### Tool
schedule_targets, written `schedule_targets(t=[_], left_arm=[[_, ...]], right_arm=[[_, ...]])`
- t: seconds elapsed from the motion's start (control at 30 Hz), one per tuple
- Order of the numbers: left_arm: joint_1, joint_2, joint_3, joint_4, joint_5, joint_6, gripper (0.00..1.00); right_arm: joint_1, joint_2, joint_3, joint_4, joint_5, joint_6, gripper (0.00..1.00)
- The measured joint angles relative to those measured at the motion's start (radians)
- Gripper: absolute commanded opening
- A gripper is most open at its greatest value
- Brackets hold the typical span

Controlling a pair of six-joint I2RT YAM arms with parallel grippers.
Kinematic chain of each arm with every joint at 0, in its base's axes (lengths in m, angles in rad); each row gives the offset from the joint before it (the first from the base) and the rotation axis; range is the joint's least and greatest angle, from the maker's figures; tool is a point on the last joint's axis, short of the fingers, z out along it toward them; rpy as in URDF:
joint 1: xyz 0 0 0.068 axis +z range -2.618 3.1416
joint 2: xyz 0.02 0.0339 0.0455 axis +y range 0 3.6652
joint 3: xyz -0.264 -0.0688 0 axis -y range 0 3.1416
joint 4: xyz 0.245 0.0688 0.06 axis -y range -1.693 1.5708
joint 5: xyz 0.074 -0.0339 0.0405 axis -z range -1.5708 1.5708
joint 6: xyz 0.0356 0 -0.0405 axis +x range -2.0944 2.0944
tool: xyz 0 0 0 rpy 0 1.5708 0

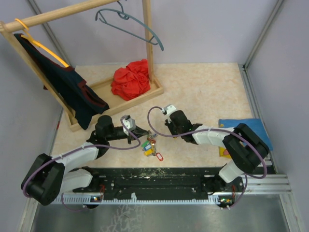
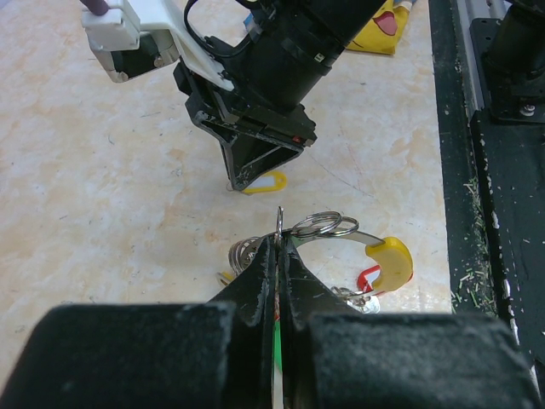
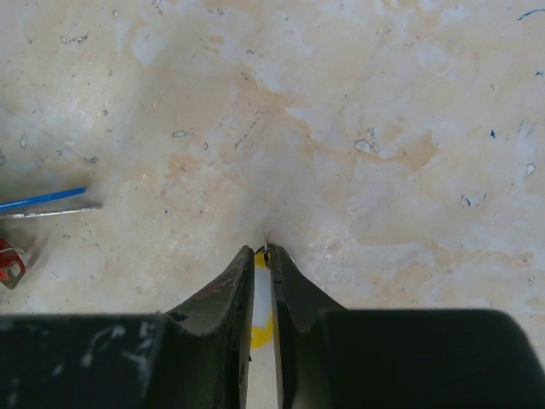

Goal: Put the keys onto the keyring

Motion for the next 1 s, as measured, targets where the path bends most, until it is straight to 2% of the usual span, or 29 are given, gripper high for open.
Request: schedule_targets(t=[0.13, 0.27, 0.63, 1.0], left_arm=[[0.000, 0.003, 0.000, 0.000, 0.000, 0.000, 0.01], [0.000, 0.003, 0.000, 0.000, 0.000, 0.000, 0.01], [0.000, 0.003, 0.000, 0.000, 0.000, -0.001, 0.01], [0.017, 0.010, 0.000, 0.008, 0.000, -0.044, 0.01]], right_arm=[[0.000, 0.008, 0.000, 0.000, 0.000, 0.000, 0.09], [0.000, 0.013, 0.000, 0.000, 0.000, 0.000, 0.00], [0.000, 0.000, 0.000, -0.016, -0.019, -0.013, 0.00], [0.021, -0.301, -0.023, -0.032, -0.196, -0.159, 0.00]])
